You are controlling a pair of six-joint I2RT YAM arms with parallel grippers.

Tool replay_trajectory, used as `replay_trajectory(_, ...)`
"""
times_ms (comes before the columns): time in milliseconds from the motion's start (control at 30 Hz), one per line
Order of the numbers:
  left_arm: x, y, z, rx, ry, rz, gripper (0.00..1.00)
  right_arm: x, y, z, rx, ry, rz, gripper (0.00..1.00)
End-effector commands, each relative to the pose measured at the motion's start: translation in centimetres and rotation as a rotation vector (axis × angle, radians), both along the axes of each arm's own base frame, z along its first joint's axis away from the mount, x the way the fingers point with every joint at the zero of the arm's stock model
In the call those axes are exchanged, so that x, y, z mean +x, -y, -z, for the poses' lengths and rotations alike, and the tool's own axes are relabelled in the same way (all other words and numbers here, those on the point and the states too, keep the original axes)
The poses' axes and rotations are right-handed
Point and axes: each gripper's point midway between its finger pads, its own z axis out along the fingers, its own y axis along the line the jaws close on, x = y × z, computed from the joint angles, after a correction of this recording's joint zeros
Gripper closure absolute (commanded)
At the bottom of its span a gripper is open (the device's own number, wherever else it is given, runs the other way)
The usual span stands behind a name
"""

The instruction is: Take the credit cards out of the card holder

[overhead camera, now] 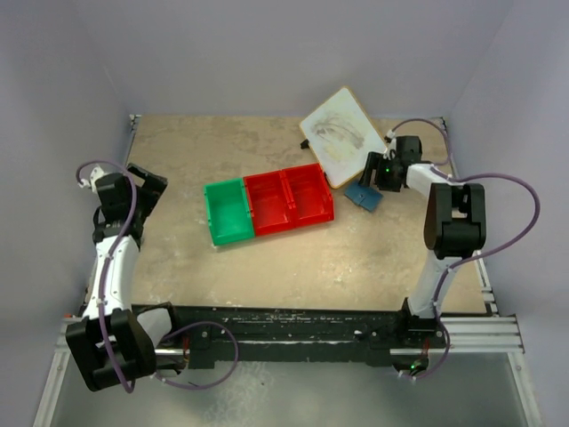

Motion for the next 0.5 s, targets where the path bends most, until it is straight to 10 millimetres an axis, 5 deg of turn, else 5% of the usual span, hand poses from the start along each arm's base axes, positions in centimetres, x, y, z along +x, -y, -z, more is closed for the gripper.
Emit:
replay_trajectory(0,1.8,2.8,-3.3,-0.017,0.161,0.18,0.03,-0.5,-0.8,1.0,-0.058,-0.025,-0.033,0.25)
replay_trajectory(133,2.4,4.2,-4.8,-0.009,0.214,0.281,0.03,-2.2,-2.7,2.6,-0.073,-0.061,-0.023,0.32)
replay_trajectory(467,2.8,8.4,-5.8,0.11,0.162,0.456,0.03,-8.3,-3.8,4.0,-0.034,-0.087,0.063,0.42)
